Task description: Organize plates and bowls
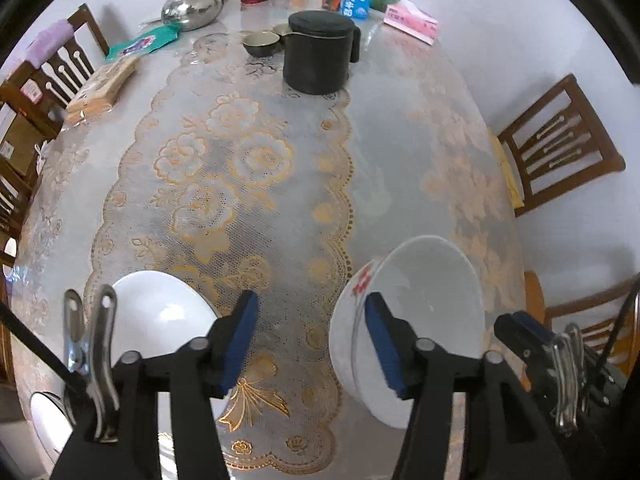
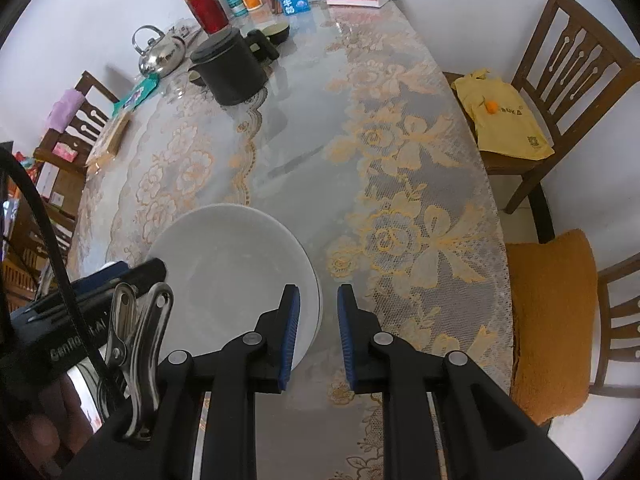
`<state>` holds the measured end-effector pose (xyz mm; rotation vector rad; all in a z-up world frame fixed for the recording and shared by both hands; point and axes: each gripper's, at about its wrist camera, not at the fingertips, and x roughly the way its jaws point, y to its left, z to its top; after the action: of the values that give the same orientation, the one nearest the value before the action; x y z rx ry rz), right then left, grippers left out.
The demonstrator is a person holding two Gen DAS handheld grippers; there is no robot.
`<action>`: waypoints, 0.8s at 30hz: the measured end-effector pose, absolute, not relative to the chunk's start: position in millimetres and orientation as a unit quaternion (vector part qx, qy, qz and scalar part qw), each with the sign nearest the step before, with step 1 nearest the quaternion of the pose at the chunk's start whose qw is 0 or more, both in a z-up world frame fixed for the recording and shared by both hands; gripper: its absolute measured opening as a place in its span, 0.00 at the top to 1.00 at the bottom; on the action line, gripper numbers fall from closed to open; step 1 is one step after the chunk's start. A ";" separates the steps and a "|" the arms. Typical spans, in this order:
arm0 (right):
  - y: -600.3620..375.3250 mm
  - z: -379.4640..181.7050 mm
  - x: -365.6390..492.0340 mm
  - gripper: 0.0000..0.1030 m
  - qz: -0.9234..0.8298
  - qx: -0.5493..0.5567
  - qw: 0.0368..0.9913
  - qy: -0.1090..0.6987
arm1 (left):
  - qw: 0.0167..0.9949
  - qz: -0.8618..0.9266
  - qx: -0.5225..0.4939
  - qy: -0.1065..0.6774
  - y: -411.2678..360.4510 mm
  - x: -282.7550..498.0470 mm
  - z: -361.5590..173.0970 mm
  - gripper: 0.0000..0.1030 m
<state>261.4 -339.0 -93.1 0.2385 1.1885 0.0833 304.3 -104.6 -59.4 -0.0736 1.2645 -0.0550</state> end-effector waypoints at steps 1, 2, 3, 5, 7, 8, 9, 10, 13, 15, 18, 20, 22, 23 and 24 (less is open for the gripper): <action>-338.6 -92.0 261.3 0.81 0.040 0.113 0.821 0.558 | 0.804 -0.030 -0.041 0.593 -104.1 304.0 -60.3 0.43; -338.1 -90.4 261.1 0.81 0.041 0.113 0.822 0.556 | 0.802 -0.032 -0.044 0.595 -103.1 303.8 -60.8 0.43; -337.0 -88.9 261.3 0.81 0.041 0.112 0.823 0.555 | 0.801 -0.031 -0.047 0.595 -102.3 303.8 -60.9 0.43; -334.6 -87.1 261.7 0.80 0.044 0.111 0.824 0.554 | 0.795 -0.030 -0.072 0.602 -96.4 303.1 -59.7 0.43; -333.3 -85.4 261.3 0.80 0.044 0.110 0.825 0.553 | 0.795 -0.030 -0.090 0.599 -91.1 301.8 -53.1 0.43; -332.7 -84.8 261.0 0.80 0.044 0.109 0.825 0.553 | 0.798 -0.031 -0.097 0.594 -88.2 300.7 -48.8 0.41; -331.8 -84.8 260.9 0.80 0.045 0.110 0.824 0.554 | 0.801 -0.031 -0.099 0.589 -85.8 299.2 -44.2 0.39; -331.2 -84.7 260.9 0.80 0.046 0.110 0.824 0.554 | 0.804 -0.032 -0.097 0.586 -84.5 298.0 -42.0 0.37; -329.8 -84.3 260.3 0.80 0.046 0.110 0.824 0.554 | 0.806 -0.023 -0.094 0.584 -77.9 294.4 -43.8 0.37; -328.5 -84.5 260.1 0.80 0.047 0.113 0.823 0.555 | 0.796 -0.034 -0.099 0.596 -77.0 293.8 -53.3 0.35; -324.5 -84.5 259.4 0.80 0.048 0.110 0.822 0.557 | 0.784 -0.041 -0.097 0.611 -79.3 292.6 -65.9 0.35; -323.2 -83.5 258.3 0.80 0.048 0.110 0.823 0.556 | 0.782 -0.039 -0.090 0.615 -80.8 292.3 -72.9 0.33; -322.8 -84.1 257.4 0.80 0.047 0.110 0.822 0.557 | 0.781 -0.038 -0.095 0.616 -78.6 291.9 -77.8 0.31; -322.9 -83.7 256.2 0.80 0.046 0.111 0.822 0.557 | 0.779 -0.038 -0.099 0.618 -76.9 292.0 -80.2 0.28; -322.7 -83.1 254.9 0.80 0.046 0.109 0.823 0.556 | 0.779 -0.038 -0.100 0.618 -75.1 292.1 -82.0 0.26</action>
<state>254.9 -322.7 -83.1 0.2318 1.1823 0.0969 292.1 -75.1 -82.0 -0.2157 1.3352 -0.0817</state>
